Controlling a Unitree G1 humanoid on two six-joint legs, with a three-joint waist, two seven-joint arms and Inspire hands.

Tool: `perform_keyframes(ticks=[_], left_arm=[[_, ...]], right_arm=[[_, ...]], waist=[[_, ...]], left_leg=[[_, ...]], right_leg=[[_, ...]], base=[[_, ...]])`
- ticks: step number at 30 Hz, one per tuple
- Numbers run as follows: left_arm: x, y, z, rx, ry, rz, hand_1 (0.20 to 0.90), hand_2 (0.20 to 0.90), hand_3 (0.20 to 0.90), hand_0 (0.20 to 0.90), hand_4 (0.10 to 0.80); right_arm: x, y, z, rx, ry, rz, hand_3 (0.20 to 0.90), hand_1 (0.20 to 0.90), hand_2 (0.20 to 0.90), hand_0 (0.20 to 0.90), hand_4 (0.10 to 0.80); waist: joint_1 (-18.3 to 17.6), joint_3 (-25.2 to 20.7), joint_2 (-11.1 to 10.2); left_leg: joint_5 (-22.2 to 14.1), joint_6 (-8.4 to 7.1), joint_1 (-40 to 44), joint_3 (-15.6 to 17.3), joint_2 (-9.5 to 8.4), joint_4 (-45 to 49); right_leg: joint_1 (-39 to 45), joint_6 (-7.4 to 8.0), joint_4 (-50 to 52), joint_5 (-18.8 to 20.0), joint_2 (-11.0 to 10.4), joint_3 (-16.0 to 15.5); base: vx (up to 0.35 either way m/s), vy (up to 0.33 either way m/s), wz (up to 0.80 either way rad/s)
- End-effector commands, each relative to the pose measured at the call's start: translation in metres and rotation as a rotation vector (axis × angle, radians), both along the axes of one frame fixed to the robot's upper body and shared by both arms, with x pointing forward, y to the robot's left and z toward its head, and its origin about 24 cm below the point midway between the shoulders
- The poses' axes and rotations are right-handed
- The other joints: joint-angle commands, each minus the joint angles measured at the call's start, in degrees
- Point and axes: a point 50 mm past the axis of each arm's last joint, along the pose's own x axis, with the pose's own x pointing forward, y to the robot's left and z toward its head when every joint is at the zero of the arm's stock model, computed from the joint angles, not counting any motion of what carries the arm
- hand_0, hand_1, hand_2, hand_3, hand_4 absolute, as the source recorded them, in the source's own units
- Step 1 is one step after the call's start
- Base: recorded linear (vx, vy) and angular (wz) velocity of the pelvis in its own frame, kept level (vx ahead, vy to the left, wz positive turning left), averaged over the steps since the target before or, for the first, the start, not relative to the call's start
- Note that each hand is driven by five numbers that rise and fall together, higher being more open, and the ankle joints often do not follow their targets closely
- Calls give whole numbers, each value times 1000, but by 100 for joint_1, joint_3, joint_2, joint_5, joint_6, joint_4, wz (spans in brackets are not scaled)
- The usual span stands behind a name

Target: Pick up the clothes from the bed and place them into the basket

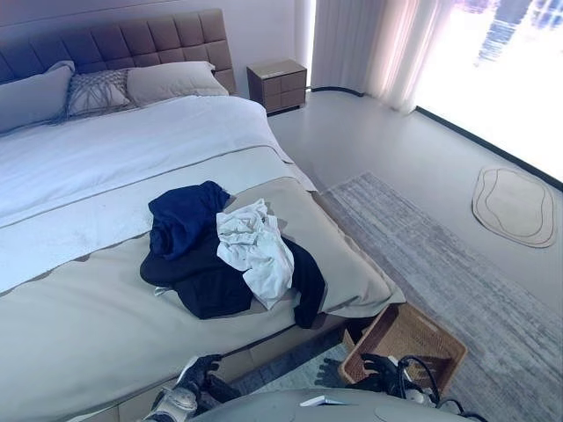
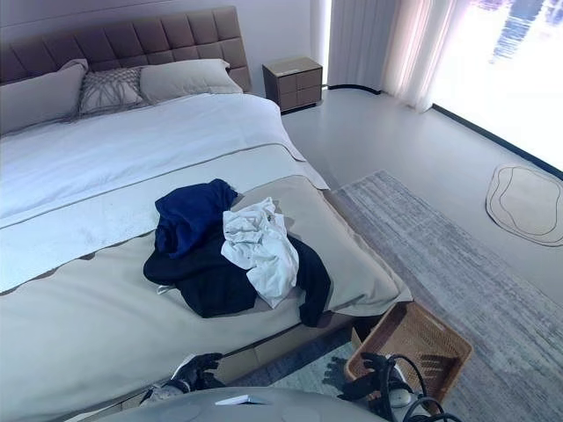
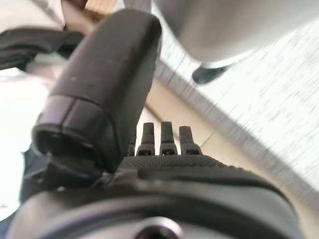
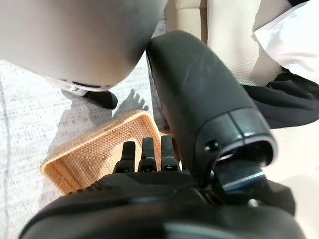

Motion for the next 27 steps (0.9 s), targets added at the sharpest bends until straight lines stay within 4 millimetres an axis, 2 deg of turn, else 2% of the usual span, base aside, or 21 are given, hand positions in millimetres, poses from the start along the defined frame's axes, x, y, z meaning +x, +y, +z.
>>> perform_keyframes(ticks=[1, 3, 6, 7, 8, 9, 12, 16, 18, 19, 23, 27], left_arm=[[79, -1, 44, 199, -502, -141, 900, 900, 900, 900, 800], [96, 3, 61, 252, -638, -152, 900, 900, 900, 900, 800], [119, 7, 94, 335, -879, -183, 900, 900, 900, 900, 800], [119, 7, 94, 335, -878, -182, 900, 900, 900, 900, 800], [128, 15, 115, 352, -984, -152, 900, 900, 900, 900, 800], [130, 21, 123, 339, -1011, -121, 900, 900, 900, 900, 800], [125, 31, 128, 291, -1018, -43, 900, 900, 900, 900, 800], [121, 33, 131, 231, -1021, 10, 900, 900, 900, 900, 800], [125, 28, 135, 219, -1041, -23, 900, 900, 900, 900, 800], [126, 27, 137, 219, -1051, -31, 900, 900, 900, 900, 800], [149, 9, 157, 148, -1139, -118, 900, 900, 900, 900, 800], [165, -14, 165, 46, -1166, -209, 900, 900, 900, 900, 800]], right_arm=[[67, 11, 25, -97, -287, 165, 900, 900, 900, 900, 800], [91, 14, 40, -149, -420, 235, 900, 900, 900, 900, 800], [128, 21, 75, -253, -655, 379, 900, 900, 900, 900, 800], [128, 21, 75, -253, -654, 379, 900, 900, 900, 900, 800], [148, 23, 102, -328, -798, 448, 900, 900, 900, 900, 800], [156, 23, 117, -366, -865, 475, 900, 900, 900, 900, 800], [170, 27, 144, -424, -984, 530, 900, 900, 900, 900, 800], [195, 27, 173, -492, -1038, 571, 900, 900, 900, 900, 800], [220, 30, 195, -498, -1039, 563, 900, 900, 900, 900, 800], [226, 31, 200, -509, -1045, 559, 900, 900, 900, 900, 800], [271, 40, 250, -542, -1098, 463, 900, 900, 900, 900, 800], [300, 27, 290, -589, -1108, 407, 900, 900, 900, 900, 800]], waist=[[186, 278, -182], [264, 331, -197], [366, 395, -229], [362, 394, -228], [427, 417, -248], [468, 432, -262], [576, 462, -294], [766, 502, -320], [942, 583, -325], [984, 613, -327], [1353, 1044, -257], [1654, 1615, -79]], left_leg=[[-277, 211, -22, -305, -344, 36], [-248, 216, -58, -362, -359, 36], [-220, 206, -107, -462, -388, 36], [-219, 206, -106, -464, -388, 36], [-203, 197, -136, -526, -406, 36], [-197, 193, -151, -548, -410, 36], [-173, 178, -187, -627, -428, 36], [-128, 156, -239, -770, -456, 36], [-59, 146, -348, -898, -470, 36], [-36, 142, -384, -934, -473, 36], [201, 152, -838, -1300, -497, 71], [383, 137, -1338, -1586, -562, 237]], right_leg=[[97, -38, 61, 69, 154, 152], [80, -49, 66, 94, 150, 116], [67, -58, 63, 116, 137, 47], [68, -58, 63, 115, 136, 44], [57, -62, 65, 120, 129, 5], [53, -67, 68, 118, 120, -28], [61, -77, 69, 109, 107, -122], [92, -119, 73, 73, 90, -286], [27, -167, 172, 31, 78, -434], [-6, -179, 218, 10, 73, -474], [-553, -283, 846, -171, 19, -791], [-972, -320, 1192, -246, -84, -1123]], base=[[-36, -29, 10], [-40, -36, 15], [-13, -26, 20], [6, -20, 8], [8, -17, 11], [12, -22, 18], [26, -10, 20], [68, 5, 21], [34, 20, 29], [0, 11, 36], [-117, -2, 41], [-187, 35, 52]])
